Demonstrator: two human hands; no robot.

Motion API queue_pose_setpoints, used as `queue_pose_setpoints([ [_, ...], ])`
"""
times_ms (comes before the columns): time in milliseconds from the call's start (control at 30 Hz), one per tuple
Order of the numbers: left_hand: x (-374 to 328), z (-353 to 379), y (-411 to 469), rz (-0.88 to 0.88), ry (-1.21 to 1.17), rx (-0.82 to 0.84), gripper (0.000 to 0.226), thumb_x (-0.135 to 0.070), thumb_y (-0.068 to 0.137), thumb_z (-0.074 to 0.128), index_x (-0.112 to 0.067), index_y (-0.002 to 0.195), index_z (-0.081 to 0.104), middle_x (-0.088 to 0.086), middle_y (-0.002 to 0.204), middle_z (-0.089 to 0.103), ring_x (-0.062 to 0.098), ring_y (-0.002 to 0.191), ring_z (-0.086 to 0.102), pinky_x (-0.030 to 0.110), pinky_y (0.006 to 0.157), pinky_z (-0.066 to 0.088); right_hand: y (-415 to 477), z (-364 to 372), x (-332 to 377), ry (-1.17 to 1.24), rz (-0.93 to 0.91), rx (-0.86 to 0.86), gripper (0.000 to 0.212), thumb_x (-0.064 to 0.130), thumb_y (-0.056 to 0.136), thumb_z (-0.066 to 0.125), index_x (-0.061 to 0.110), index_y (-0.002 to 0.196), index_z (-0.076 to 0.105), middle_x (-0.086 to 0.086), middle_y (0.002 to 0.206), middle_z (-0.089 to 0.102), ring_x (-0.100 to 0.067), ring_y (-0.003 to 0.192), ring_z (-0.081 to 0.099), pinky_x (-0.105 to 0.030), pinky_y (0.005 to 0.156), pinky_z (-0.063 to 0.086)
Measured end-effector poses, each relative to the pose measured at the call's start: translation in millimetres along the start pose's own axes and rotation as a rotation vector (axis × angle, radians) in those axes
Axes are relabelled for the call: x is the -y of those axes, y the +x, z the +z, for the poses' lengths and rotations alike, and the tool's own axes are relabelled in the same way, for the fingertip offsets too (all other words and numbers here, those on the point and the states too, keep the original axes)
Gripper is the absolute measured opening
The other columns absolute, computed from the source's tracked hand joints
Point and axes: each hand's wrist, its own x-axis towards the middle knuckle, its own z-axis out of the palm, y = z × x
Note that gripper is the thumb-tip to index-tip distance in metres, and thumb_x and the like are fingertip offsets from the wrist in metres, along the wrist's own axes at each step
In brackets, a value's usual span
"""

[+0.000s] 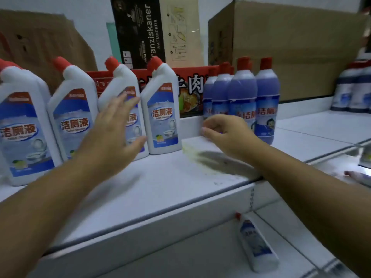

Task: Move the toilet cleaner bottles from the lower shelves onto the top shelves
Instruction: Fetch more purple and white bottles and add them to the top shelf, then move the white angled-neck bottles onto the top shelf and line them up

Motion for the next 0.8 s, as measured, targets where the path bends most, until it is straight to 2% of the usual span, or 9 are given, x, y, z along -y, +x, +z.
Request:
queue_pose_setpoints([
  [67,-30.9,-11.9,-18.1,0.132,-0.153,-0.076,0.048,-0.033,0.087,0.061,-0.023,0.132,0.047,0.004,0.129,0.055,0.022,0.120,0.052,0.047,0.101,0.044,-51.2,-30.9,-10.3,0.041,-0.050,-0.116,0.016,0.028,0.089,0.060,0.021,0.102,0.067,0.014,0.089,0.066,-0.001,0.081,0.061,-0.008,0.072,0.048],
  [133,-82.9,-14.1,-48.9,0.365,-0.287,-0.091,0.032,-0.035,0.088,0.052,-0.021,0.115,0.058,-0.003,0.106,0.064,0.011,0.099,0.061,0.029,0.094,0.049,-112.1,-63.8,-31.7,0.067,-0.009,-0.196,0.008,0.024,0.088,0.061,0.025,0.095,0.065,0.013,0.083,0.067,-0.001,0.079,0.063,-0.009,0.070,0.050],
  [200,-138.5,8.4,-81.8,0.584,-0.370,0.002,0.029,-0.031,0.085,0.051,-0.019,0.107,0.064,-0.008,0.096,0.067,0.005,0.088,0.061,0.017,0.084,0.048,-171.9,-92.1,-68.5,0.069,0.166,-0.211,0.011,0.023,0.087,0.062,0.029,0.096,0.064,0.006,0.086,0.070,-0.006,0.079,0.066,-0.020,0.075,0.054],
  [267,-192.2,51.4,-108.4,0.682,-0.403,0.194,0.031,-0.035,0.083,0.052,-0.022,0.108,0.065,-0.010,0.096,0.070,0.005,0.085,0.063,0.024,0.079,0.052,-231.7,-115.0,-114.4,-0.034,0.431,-0.126,0.023,0.030,0.086,0.064,0.029,0.108,0.064,0.005,0.096,0.071,-0.008,0.088,0.066,-0.030,0.085,0.053],
  [367,-272.1,133.4,-136.3,0.481,-0.336,0.787,0.048,-0.051,0.087,0.050,-0.036,0.133,0.043,-0.014,0.130,0.056,0.007,0.105,0.057,0.029,0.094,0.046,-327.2,-140.8,-184.3,-0.116,0.789,-0.086,0.038,0.034,0.086,0.063,0.025,0.123,0.059,0.003,0.117,0.066,-0.011,0.102,0.060,-0.027,0.093,0.046],
  [467,-331.2,213.4,-181.6,0.459,-0.159,1.230,0.063,-0.051,0.089,0.051,-0.030,0.144,0.029,-0.006,0.149,0.038,0.015,0.131,0.043,0.025,0.101,0.035,-428.3,-160.9,-235.0,-0.148,1.167,-0.080,0.051,0.035,0.088,0.059,0.018,0.134,0.049,-0.006,0.130,0.058,-0.022,0.118,0.054,-0.028,0.091,0.041],
  [633,-401.0,275.0,-236.1,0.381,-0.180,1.511,0.064,-0.048,0.087,0.055,-0.026,0.143,0.033,-0.001,0.149,0.039,0.016,0.131,0.042,0.024,0.100,0.035,-552.3,-176.7,-272.4,-0.097,1.484,0.136,0.058,0.042,0.090,0.054,0.016,0.140,0.039,-0.008,0.142,0.047,-0.021,0.125,0.049,-0.026,0.095,0.040],
  [700,-425.3,287.8,-235.5,0.365,-0.242,1.535,0.057,-0.041,0.090,0.055,-0.022,0.141,0.038,0.001,0.144,0.044,0.016,0.128,0.044,0.023,0.096,0.035,-566.6,-191.7,-284.7,-0.115,1.530,0.187,0.058,0.044,0.089,0.053,0.017,0.139,0.040,-0.007,0.142,0.047,-0.021,0.126,0.049,-0.027,0.097,0.040],
  [800,-456.7,315.4,-223.6,0.334,-0.303,1.522,0.063,-0.040,0.090,0.054,-0.022,0.145,0.031,0.001,0.145,0.043,0.017,0.128,0.044,0.026,0.099,0.036,-560.4,-215.3,-314.6,-0.150,1.501,0.157,0.055,0.044,0.089,0.052,0.018,0.137,0.043,-0.006,0.141,0.049,-0.020,0.125,0.050,-0.027,0.095,0.040],
])
